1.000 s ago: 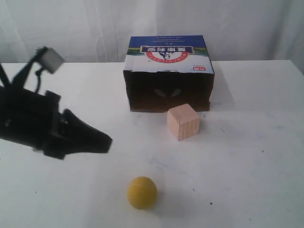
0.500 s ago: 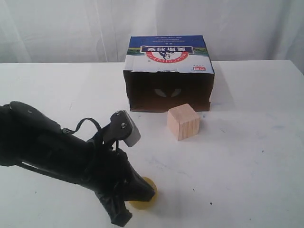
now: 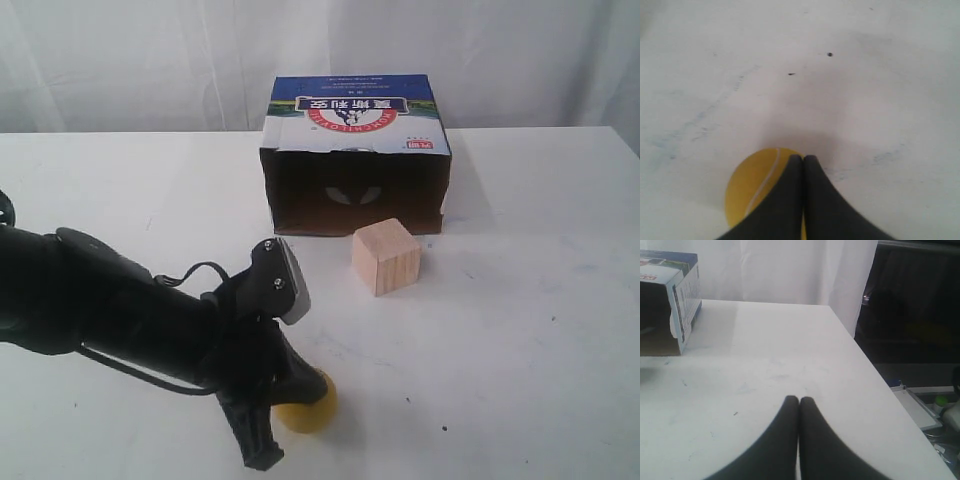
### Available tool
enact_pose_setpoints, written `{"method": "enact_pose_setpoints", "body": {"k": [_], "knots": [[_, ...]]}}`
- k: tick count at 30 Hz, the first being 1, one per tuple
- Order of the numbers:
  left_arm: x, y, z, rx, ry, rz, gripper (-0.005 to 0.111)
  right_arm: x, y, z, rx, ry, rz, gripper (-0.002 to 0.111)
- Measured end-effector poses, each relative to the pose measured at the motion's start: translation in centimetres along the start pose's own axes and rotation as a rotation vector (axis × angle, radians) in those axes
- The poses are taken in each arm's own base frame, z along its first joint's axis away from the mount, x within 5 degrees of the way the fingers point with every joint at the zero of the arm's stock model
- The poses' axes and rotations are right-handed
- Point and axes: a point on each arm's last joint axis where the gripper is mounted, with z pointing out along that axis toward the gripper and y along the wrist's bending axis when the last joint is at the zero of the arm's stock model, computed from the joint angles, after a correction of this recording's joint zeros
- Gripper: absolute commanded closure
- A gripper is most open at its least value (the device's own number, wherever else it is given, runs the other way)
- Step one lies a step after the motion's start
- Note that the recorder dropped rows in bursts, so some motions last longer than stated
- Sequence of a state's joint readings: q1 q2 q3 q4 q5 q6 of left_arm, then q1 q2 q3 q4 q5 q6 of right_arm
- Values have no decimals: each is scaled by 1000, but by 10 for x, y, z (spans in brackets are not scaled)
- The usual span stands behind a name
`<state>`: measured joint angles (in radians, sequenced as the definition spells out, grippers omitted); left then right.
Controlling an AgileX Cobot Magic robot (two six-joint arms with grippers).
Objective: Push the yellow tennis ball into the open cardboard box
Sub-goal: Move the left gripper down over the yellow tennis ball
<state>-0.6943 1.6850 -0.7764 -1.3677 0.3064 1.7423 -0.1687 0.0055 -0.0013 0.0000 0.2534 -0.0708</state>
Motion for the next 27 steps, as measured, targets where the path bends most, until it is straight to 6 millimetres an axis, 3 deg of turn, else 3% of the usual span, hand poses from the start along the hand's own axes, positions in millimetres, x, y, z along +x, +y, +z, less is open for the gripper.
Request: {"method": "enact_pose_setpoints", "body": {"k": [7, 16, 22, 27], "knots": [[-2, 12, -2, -109, 15, 26, 107, 0, 0, 0, 0, 0, 0, 108], [-28, 33, -2, -208, -20, 86, 107, 0, 0, 0, 0, 0, 0, 108], [-45, 47, -13, -322, -112, -92, 107, 0, 0, 0, 0, 0, 0, 108], [-44, 47, -9, -265, -154, -171, 107, 0, 0, 0, 0, 0, 0, 108]]}}
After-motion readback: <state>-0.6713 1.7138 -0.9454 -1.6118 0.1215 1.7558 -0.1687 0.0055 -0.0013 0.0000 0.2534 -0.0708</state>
